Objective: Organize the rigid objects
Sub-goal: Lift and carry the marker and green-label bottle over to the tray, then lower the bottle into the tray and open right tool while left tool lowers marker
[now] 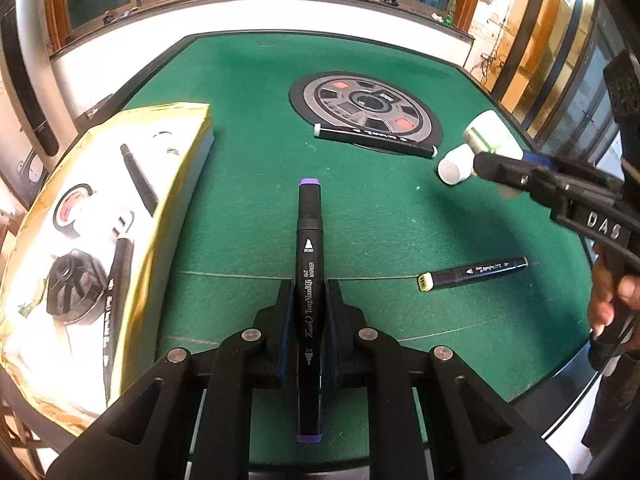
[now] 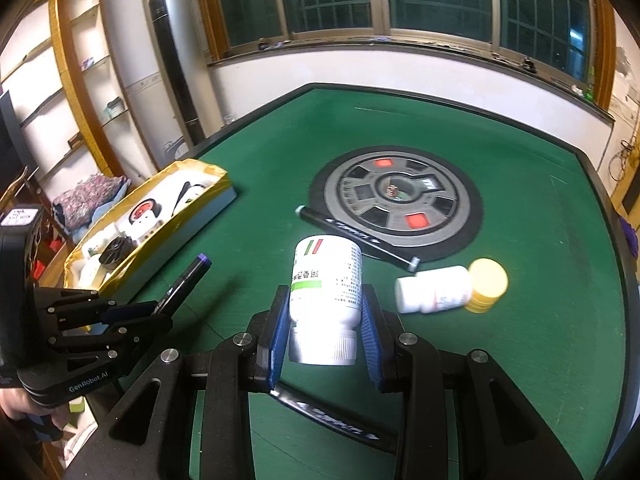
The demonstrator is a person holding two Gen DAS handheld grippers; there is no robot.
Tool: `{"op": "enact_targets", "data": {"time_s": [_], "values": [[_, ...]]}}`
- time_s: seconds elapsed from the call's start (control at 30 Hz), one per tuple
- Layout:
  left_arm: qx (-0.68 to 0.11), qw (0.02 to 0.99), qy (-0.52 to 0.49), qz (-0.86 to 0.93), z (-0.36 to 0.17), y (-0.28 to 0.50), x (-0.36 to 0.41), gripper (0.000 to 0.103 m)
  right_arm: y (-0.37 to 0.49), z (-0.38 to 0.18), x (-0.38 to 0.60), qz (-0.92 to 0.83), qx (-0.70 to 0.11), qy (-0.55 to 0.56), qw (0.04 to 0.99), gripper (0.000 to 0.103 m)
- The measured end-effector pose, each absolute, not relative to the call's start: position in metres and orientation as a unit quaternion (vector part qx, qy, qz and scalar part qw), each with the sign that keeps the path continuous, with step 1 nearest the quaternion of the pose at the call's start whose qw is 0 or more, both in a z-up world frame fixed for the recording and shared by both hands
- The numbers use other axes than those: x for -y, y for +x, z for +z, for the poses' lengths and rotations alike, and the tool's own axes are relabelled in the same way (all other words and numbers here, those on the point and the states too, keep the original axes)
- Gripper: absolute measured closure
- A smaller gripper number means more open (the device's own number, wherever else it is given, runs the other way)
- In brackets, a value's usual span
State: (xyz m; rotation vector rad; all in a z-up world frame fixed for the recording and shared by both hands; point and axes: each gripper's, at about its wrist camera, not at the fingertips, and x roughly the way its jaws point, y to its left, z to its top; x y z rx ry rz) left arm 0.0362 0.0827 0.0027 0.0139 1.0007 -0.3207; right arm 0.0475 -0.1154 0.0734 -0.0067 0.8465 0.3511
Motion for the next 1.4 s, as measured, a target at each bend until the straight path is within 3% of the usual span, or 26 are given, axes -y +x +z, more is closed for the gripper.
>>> {"op": "enact_targets", "data": {"time_s": [0.57,0.97,1.4], "values": [[-0.447,0.892,-0.023,-0.068,0.042,0.024,-0.180,0.090,0.045,0.073,0.079,0.210,-0.409,-0.016,0.888,0.073],[-0.455,0.888,-0.068,0.011,0.031,0.033,-0.264,0.090,0.044,0.072,0.046,0.243,-0.410,-0.034,0.879,0.073],[-0.473,0.881,0.009,0.019,0.020,0.074,-0.301,0.090,0.046,0.073,0.012,0.269,-0.414,-0.051,0.868,0.073]]}}
